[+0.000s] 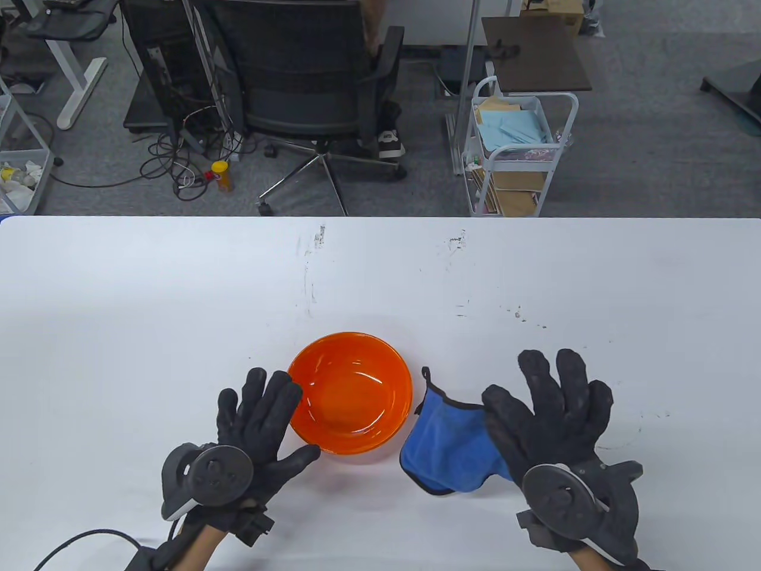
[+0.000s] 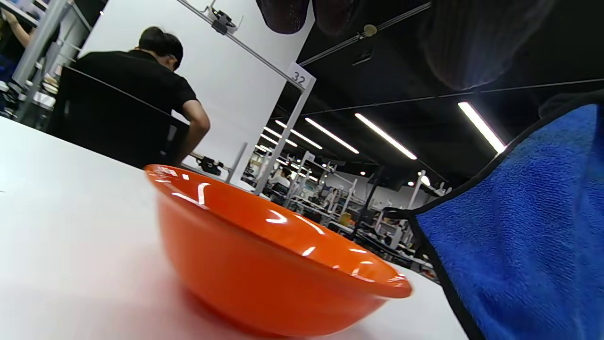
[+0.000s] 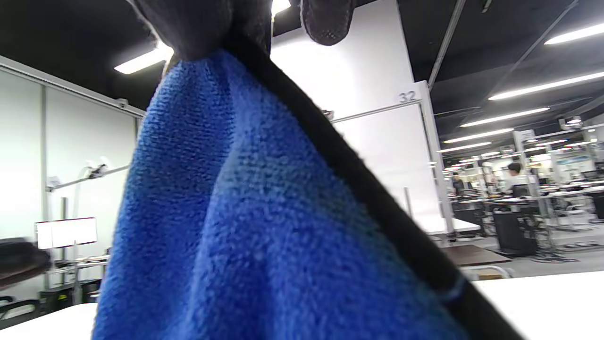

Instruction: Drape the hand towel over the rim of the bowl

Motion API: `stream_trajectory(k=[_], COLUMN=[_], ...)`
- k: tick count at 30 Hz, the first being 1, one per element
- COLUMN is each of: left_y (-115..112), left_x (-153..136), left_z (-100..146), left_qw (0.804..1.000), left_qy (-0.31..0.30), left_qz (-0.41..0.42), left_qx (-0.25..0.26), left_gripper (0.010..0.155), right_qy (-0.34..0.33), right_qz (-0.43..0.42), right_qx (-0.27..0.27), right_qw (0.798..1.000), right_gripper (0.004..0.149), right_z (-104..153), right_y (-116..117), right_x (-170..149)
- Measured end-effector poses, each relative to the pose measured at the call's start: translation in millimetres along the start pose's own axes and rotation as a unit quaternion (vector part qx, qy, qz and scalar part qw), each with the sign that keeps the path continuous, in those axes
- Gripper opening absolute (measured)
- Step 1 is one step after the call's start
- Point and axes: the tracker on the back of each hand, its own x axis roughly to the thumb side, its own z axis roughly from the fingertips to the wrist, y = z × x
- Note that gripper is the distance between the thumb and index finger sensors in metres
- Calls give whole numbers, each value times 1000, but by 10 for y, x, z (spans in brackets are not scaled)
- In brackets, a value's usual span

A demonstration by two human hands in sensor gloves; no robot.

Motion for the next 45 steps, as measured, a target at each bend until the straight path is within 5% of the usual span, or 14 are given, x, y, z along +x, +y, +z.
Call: stream_trajectory(k=[13, 19, 25, 36, 41, 45], left_y=[-297, -381, -114, 867, 1019, 971], left_x=[337, 307, 171, 88, 41, -57], left_z=[-319, -322, -149, 358, 600, 577], left_qw=[985, 988, 985, 988, 995, 998], left_qy=[-67, -74, -70, -70, -31, 8], left_qz=[19, 66, 106, 134, 86, 44], left_qx=[-157, -119, -114, -37, -46, -53], left_gripper=[89, 41, 40, 40, 38, 37], right_qy=[-72, -69, -50, -49, -56, -51], right_qz=[-72, -51, -39, -174, -214, -167], right_qx=[3, -9, 18, 69, 111, 127], right_qw=[995, 996, 998, 981, 969, 976], right_gripper=[40, 40, 41, 42, 42, 41], right_z=[140, 203, 264, 400, 444, 384], right_y=[-113, -114, -41, 418, 660, 879], right_x=[319, 263, 52, 198, 383, 414])
